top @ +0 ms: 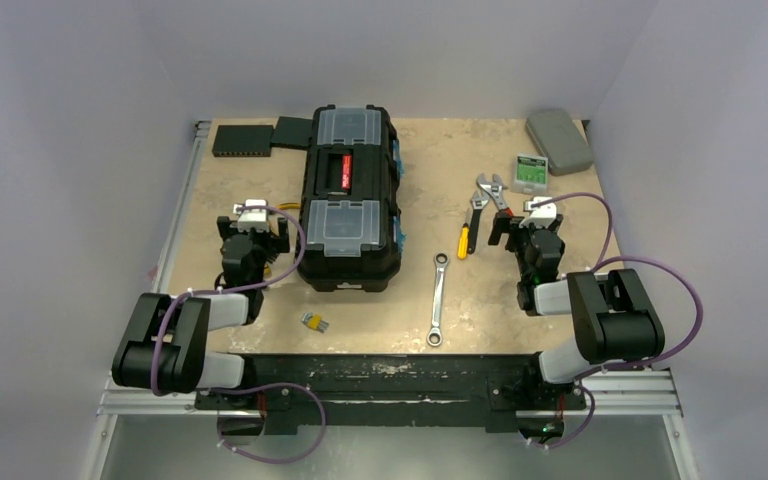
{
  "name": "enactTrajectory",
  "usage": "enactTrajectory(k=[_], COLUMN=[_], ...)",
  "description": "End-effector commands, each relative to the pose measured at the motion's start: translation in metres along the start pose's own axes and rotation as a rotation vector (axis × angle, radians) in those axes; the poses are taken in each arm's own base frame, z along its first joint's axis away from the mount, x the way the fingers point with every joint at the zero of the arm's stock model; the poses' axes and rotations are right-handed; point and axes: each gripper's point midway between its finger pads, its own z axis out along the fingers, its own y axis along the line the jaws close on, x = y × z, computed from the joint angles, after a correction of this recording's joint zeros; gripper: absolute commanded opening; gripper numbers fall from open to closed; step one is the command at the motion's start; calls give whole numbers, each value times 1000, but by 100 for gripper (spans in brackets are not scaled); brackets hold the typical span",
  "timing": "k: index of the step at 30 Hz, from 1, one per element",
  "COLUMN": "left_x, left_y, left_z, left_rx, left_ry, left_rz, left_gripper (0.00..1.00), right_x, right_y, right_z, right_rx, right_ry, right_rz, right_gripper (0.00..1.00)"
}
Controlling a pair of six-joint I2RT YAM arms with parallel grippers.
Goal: Pack the tool kit
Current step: Reset both arms
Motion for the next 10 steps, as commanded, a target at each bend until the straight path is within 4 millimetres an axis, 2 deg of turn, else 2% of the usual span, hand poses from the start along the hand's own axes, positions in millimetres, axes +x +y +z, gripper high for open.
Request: enactTrajectory(k=[1,10], left_x=[-25,-23], left_y=[2,2], left_z=[7,12], left_rx=[-2,41], left_ry=[-71,-36], left_rz=[-20,-41], left_gripper=[100,100], right_x=[-19,-19], right_y=[3,3], right_z=[4,4], right_rx=[-14,-17], right_ry=[-65,-61], right_rz=[-6,-4], right_gripper=[99,99])
